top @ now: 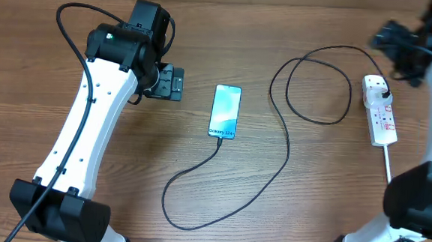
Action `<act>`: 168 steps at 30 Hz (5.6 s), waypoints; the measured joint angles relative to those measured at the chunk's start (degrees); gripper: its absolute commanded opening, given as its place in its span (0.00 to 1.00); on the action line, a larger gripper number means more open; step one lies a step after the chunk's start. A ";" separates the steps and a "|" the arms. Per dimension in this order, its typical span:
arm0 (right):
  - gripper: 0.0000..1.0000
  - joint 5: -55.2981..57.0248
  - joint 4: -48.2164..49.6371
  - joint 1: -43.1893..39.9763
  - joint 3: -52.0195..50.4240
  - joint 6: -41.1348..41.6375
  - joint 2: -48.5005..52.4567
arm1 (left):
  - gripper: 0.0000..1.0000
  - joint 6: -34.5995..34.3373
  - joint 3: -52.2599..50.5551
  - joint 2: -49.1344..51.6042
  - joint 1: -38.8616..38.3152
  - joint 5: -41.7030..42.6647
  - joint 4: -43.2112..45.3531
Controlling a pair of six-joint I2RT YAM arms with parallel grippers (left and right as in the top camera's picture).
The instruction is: Plug charger to phone and switch on socket
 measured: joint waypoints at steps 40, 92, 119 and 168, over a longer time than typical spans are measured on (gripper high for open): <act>1.00 -18.47 29.92 -14.36 -31.41 -18.16 0.00 | 0.99 0.02 0.00 0.00 0.00 -0.17 -0.02; 1.00 -24.13 32.89 -14.38 -31.47 -19.85 6.19 | 0.99 0.02 0.00 0.02 0.00 -0.17 -0.02; 1.00 -27.06 31.30 -14.03 -31.06 -19.67 6.19 | 1.00 0.02 0.00 0.02 0.00 -0.17 -0.02; 1.00 -14.64 7.32 -12.07 -29.46 -10.84 -33.46 | 0.99 0.02 0.00 0.02 0.00 -0.17 -0.02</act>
